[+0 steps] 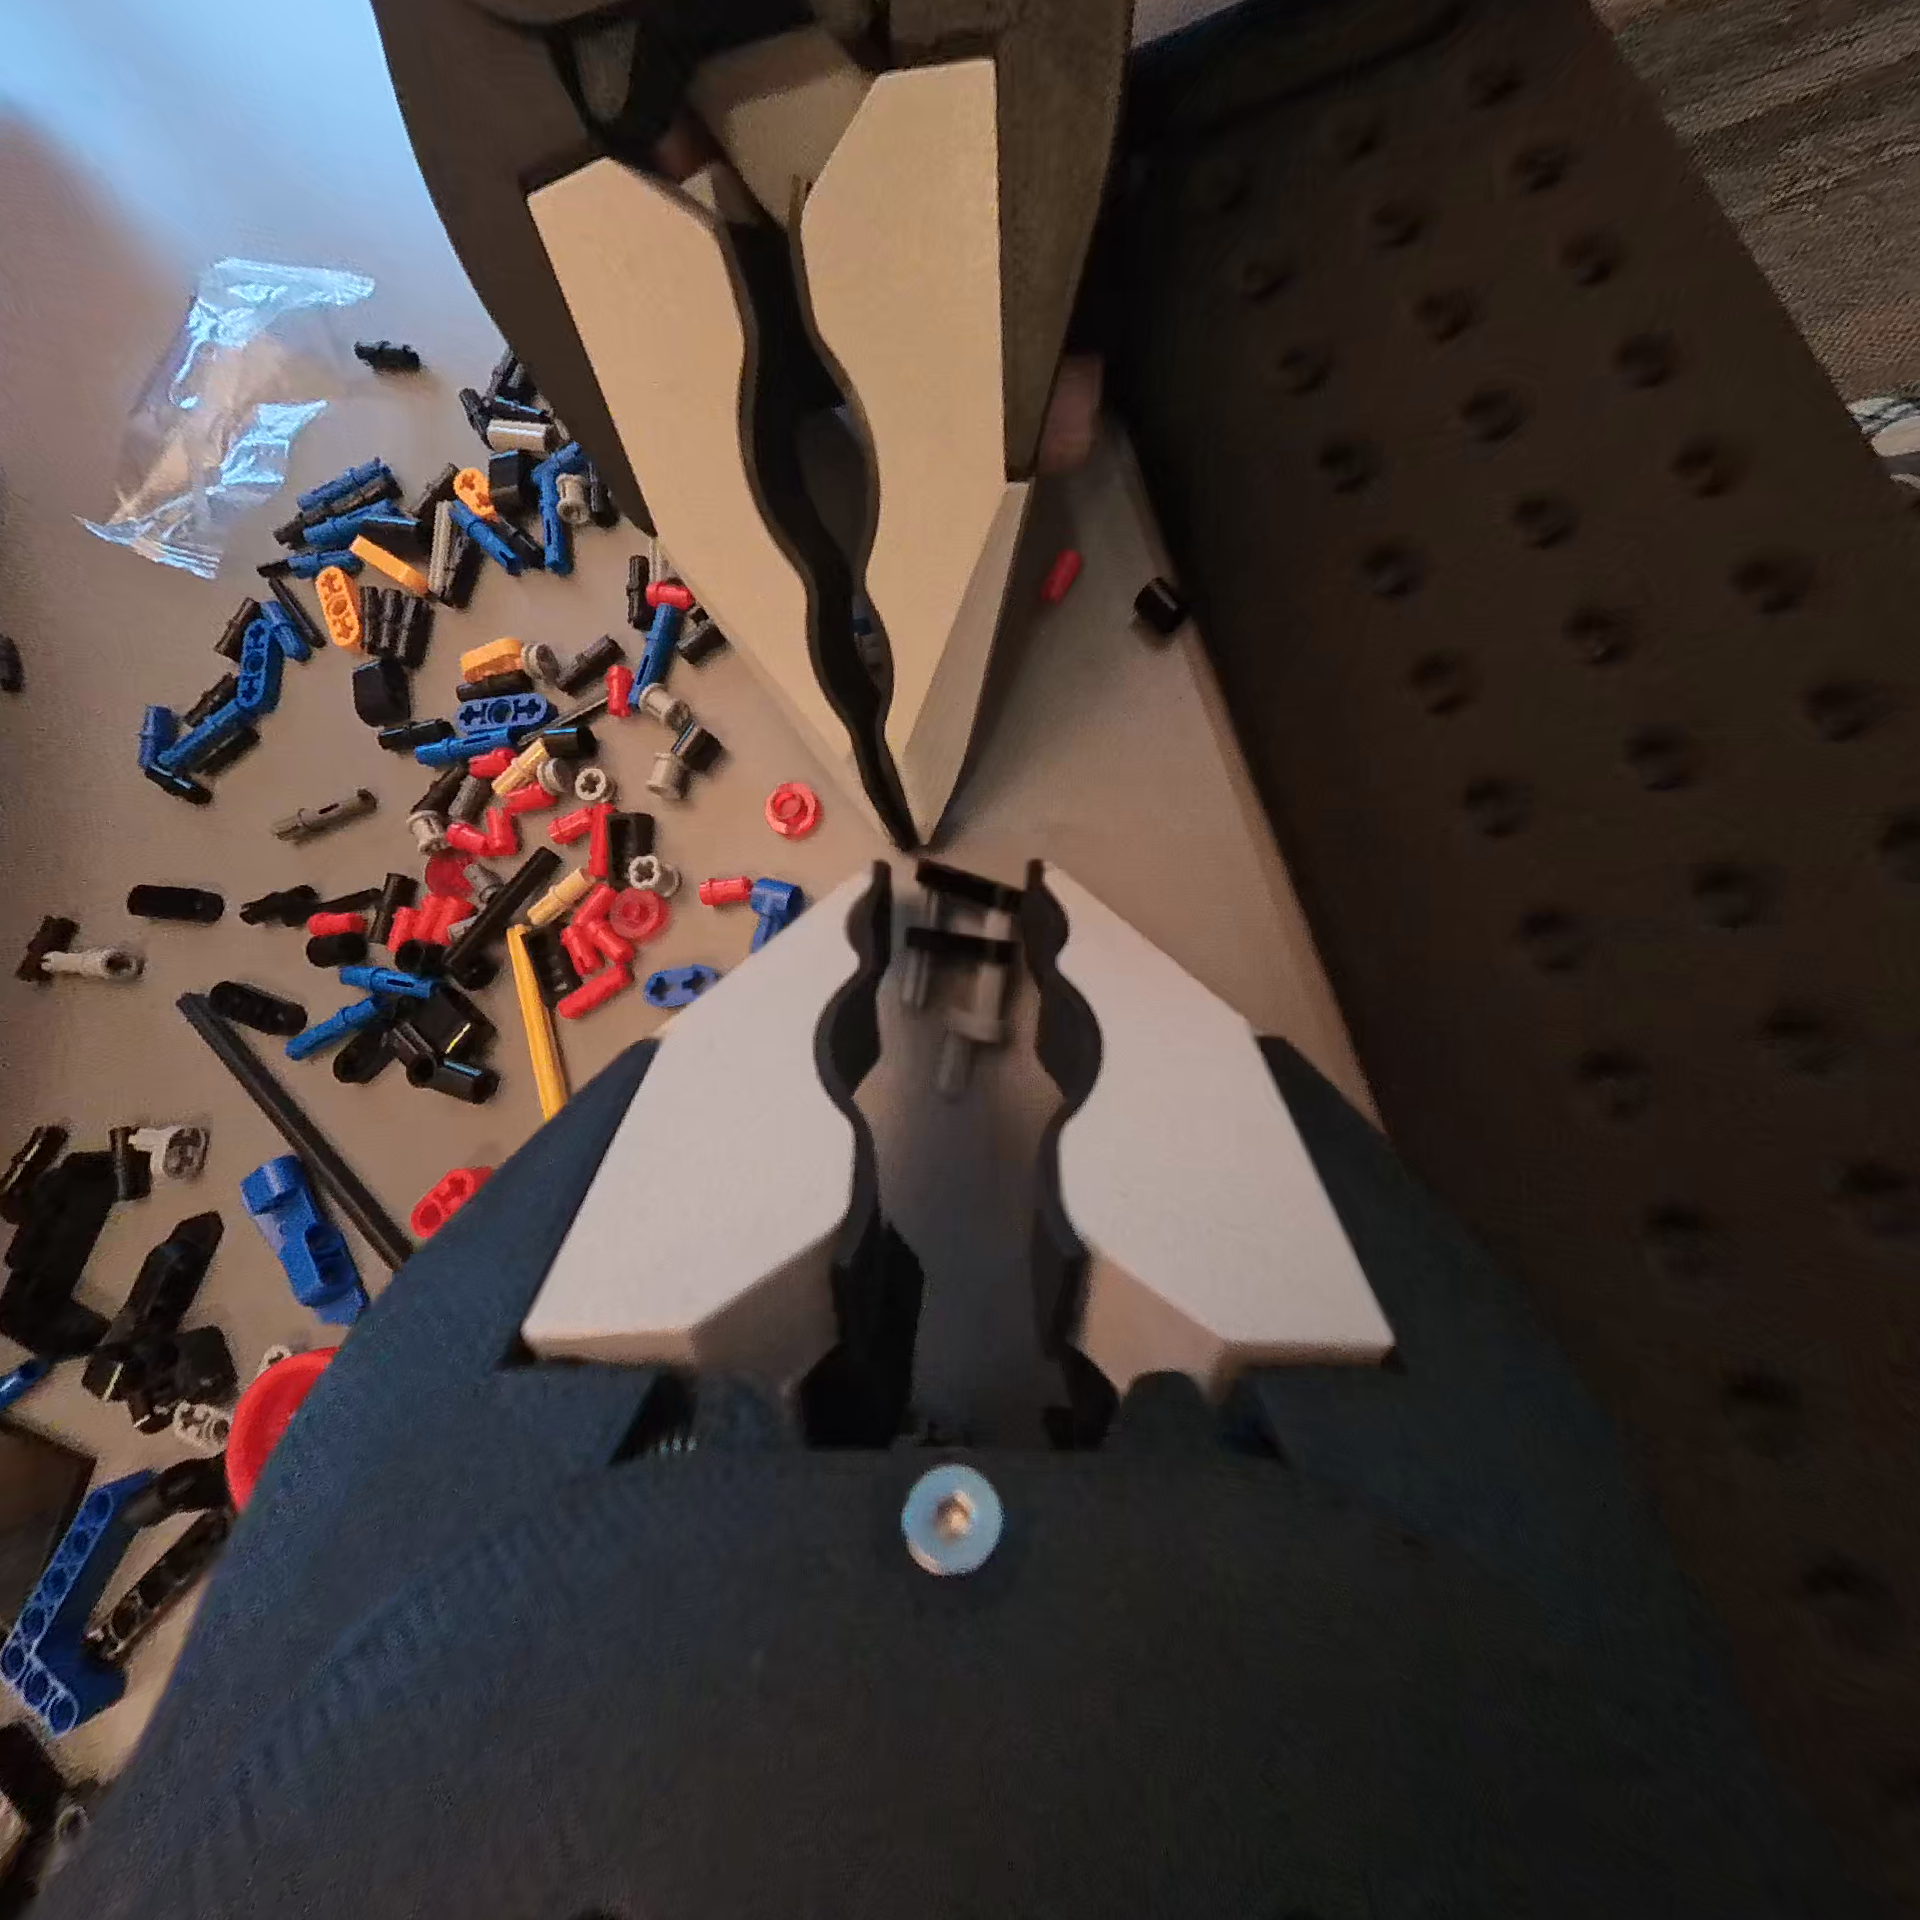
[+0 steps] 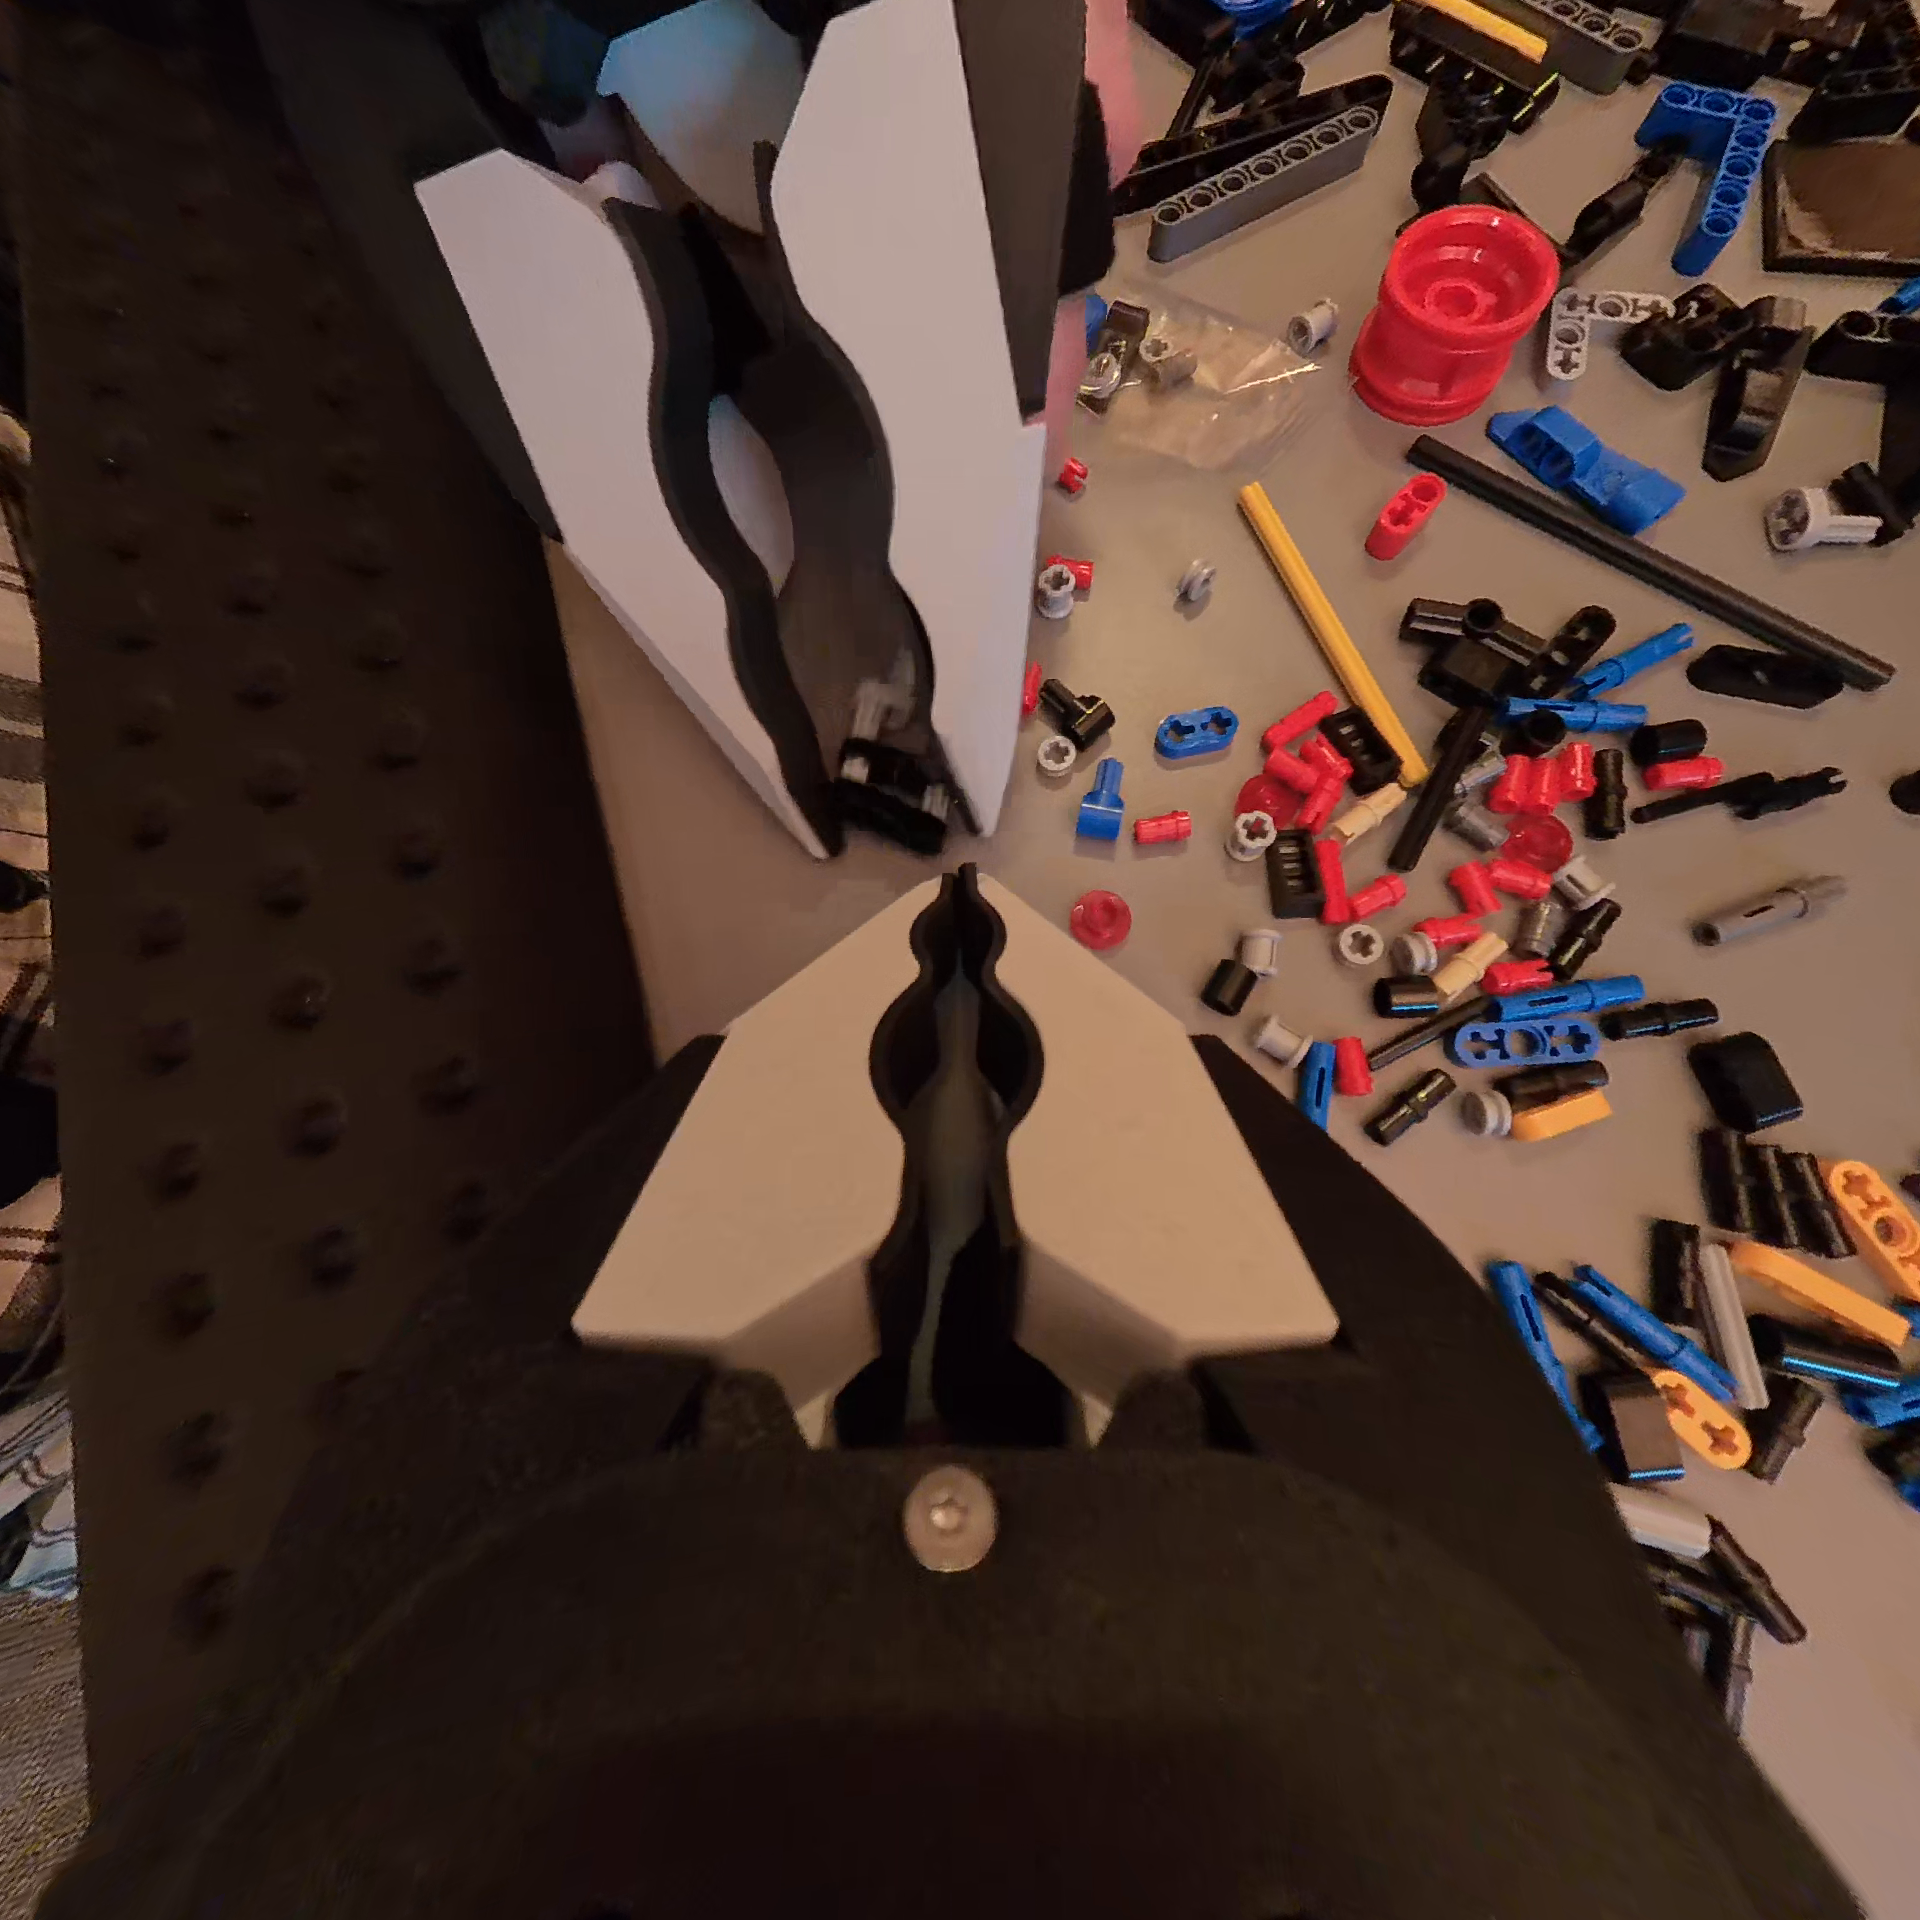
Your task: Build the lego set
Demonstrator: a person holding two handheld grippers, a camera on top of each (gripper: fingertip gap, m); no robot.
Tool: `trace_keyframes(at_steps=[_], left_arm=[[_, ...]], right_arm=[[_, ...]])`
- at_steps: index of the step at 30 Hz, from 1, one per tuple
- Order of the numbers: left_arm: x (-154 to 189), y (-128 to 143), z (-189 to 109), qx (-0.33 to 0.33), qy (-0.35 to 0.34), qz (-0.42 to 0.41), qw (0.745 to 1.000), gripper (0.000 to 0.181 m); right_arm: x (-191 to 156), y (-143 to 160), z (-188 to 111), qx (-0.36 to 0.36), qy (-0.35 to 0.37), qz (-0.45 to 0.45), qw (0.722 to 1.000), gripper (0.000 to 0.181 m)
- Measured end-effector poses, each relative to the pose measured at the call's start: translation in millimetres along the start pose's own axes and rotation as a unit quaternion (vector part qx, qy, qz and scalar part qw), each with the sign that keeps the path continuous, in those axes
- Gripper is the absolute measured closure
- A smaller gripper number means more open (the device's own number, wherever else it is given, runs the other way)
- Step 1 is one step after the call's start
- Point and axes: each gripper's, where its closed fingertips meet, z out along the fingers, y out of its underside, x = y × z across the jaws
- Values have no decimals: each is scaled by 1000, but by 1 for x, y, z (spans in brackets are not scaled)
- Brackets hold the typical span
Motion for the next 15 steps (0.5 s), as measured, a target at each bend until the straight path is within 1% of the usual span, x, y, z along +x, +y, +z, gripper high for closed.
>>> trace_keyframes(at_steps=[2, 4, 7, 10, 15], left_arm=[[0, 1, -3, -6, 1, -2, 1000, 141], [4, 3, -5, -11, 8, 4, 1000, 137], [3, 6, -8, -22, 9, 5, 1000, 142], [8, 8, -8, -24, 25, 6, 999, 160], [8, 7, -7, -13, 24, -2, 1000, 160]], right_arm=[[1, 0, 0, 2, 8, -1, 1000, 181], [1, -1, 0, 2, 16, -6, 1000, 181], [0, -1, 0, 3, 23, -11, 1000, 181], [-2, -4, 3, 5, 26, -12, 1000, 181], [-4, -6, 6, 2, 30, -12, 999, 181]])
